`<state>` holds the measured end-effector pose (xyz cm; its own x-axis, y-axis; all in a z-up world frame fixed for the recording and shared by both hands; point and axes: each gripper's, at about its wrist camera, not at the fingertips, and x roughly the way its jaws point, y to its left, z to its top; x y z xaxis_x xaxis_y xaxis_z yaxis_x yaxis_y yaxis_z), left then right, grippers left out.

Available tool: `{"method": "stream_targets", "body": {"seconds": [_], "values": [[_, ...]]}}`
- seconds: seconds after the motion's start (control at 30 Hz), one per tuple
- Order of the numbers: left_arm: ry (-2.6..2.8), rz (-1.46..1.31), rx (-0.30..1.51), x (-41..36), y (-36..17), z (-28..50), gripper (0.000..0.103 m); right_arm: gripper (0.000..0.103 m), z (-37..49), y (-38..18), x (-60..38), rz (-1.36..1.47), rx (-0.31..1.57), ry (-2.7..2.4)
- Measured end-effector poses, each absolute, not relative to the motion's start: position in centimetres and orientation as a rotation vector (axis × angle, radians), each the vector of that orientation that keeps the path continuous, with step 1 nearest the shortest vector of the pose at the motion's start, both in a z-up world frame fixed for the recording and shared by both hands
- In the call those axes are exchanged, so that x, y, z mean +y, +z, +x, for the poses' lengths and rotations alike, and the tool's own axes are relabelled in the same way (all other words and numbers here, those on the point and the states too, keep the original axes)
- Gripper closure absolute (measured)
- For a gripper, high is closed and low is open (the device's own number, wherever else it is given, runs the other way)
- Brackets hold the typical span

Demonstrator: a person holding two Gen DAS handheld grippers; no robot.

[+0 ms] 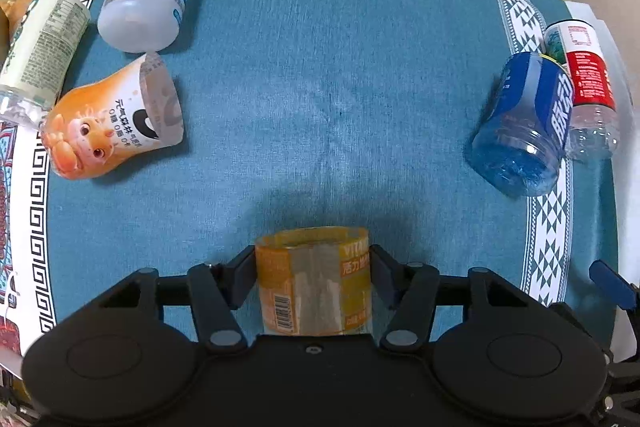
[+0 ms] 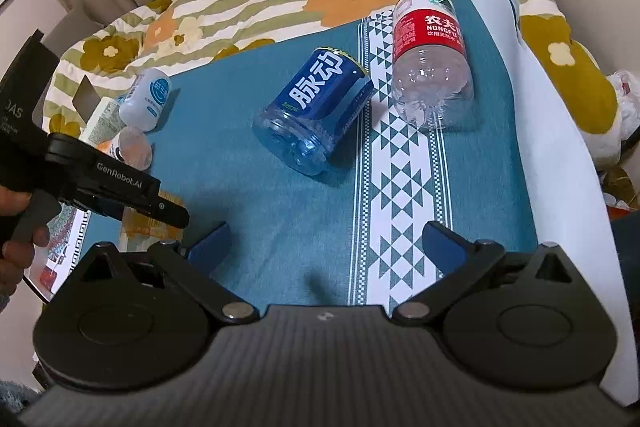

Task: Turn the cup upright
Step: 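Lift the cup with the left tool and lower it upright, then open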

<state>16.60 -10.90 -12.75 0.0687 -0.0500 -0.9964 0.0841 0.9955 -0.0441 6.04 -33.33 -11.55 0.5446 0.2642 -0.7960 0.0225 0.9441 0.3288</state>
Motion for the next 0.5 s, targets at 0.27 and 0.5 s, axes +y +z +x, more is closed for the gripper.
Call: {"method": "stream_targets", "body": {"seconds": [0.27,0.5], "values": [[-0.163,0.024,1.394,-10.5,-9.3,14.8,0.041,0.0,5.3,-10.1,-33.0,0.34,0.951,0.128],[-0.241,0.008,1.078,-10.9,-6.6,11.2,0.041,0.0,4.1,-8.9,-32.5,0.332,0.921,0.097]]}}
